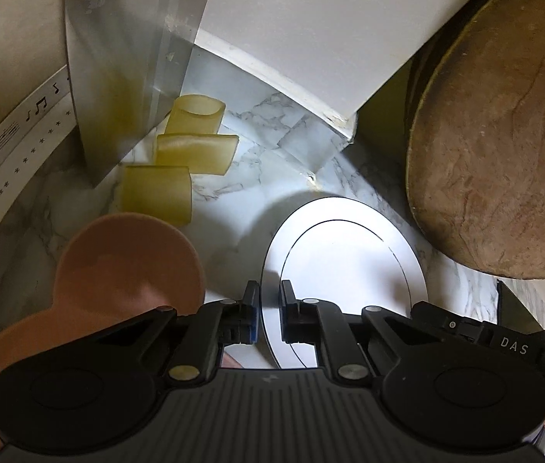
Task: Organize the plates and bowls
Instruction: 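Carry the small white plate back and lower it onto the large white plate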
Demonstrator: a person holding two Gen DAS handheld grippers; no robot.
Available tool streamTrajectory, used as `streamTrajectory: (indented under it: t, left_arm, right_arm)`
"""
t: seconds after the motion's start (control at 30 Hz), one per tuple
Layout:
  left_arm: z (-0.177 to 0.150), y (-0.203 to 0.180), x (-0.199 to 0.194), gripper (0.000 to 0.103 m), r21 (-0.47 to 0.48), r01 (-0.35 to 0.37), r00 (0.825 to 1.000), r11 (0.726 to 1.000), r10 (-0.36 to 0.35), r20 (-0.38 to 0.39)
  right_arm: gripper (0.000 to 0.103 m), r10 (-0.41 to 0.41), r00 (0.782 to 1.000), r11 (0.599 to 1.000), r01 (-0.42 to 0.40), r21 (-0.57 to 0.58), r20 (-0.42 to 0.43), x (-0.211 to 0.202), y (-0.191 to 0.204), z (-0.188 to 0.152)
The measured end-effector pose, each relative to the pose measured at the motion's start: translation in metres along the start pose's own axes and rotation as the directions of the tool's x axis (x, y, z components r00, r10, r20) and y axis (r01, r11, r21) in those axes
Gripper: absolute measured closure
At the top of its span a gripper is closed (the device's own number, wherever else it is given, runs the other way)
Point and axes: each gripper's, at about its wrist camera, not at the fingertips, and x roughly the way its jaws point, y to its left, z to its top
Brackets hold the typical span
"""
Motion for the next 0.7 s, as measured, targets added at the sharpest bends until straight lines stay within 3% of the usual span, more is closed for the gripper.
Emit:
streamTrajectory:
  t: [0.4,0.7]
  left_arm:
    - [-0.016,-0.006,-0.027,0.094,0.014,0.054,0.998,0.998,-0.054,0.021]
    - [-0.036,0.011,-0.062,0.094,-0.008,0.082,0.996,0.997,-0.082,0.032]
  right_arm:
    - [0.095,0.014,0.999,1.000,-0.014,0.015,0.032,-0.032,0.004,-0.015]
    - [0.095,0.033,0.999,0.999,-0.033,-0.004,0.037,-0.052,0.025,-0.033]
